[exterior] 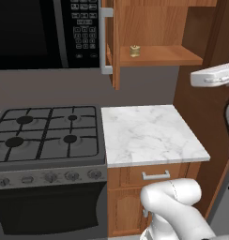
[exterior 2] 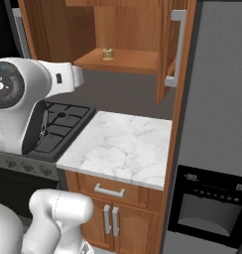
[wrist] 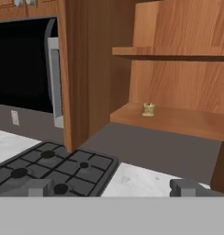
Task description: Get the candle and the liquor from the cabinet and move them to the dining counter.
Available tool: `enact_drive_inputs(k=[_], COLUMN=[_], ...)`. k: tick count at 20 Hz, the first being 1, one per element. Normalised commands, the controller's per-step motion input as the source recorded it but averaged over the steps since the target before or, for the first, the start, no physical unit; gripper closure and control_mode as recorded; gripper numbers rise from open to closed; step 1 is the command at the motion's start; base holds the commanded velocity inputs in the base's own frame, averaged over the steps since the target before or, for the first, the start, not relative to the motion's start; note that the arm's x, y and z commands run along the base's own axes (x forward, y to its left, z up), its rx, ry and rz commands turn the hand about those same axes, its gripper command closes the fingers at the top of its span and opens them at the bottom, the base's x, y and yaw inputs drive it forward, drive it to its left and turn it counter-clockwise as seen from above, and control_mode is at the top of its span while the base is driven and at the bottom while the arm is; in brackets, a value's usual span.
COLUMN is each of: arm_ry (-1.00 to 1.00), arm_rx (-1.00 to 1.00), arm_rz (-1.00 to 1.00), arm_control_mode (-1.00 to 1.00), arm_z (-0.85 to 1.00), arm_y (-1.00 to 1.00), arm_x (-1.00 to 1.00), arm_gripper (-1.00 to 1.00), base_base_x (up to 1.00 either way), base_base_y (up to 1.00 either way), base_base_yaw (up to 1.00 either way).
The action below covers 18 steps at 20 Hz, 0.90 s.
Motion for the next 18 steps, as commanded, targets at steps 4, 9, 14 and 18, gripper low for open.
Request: enact_drive_inputs(k=[4, 9, 14, 18], arm_ry=[0.00, 0.00, -0.02, -0.03], arm_rx=[0.00, 0.00, 0.00, 0.00], arm_rz=[0.00, 0.00, 0.00, 0.00], arm_control_mode=[-1.00, -1.00, -1.00, -1.00], arm_z=[0.00, 0.00, -0.07, -0.11], arm_y=[0.16, 0.07, 0.04, 0.00], arm_x=[0.38, 0.41, 0.41, 0.40], arm_gripper=[-1.00, -1.00, -1.00, -1.00], base_base_x=[0.00, 0.00, 0.00, 0.00], base_base_y=[0.00, 0.00, 0.00, 0.00], base_base_yaw=[0.00, 0.00, 0.00, 0.00])
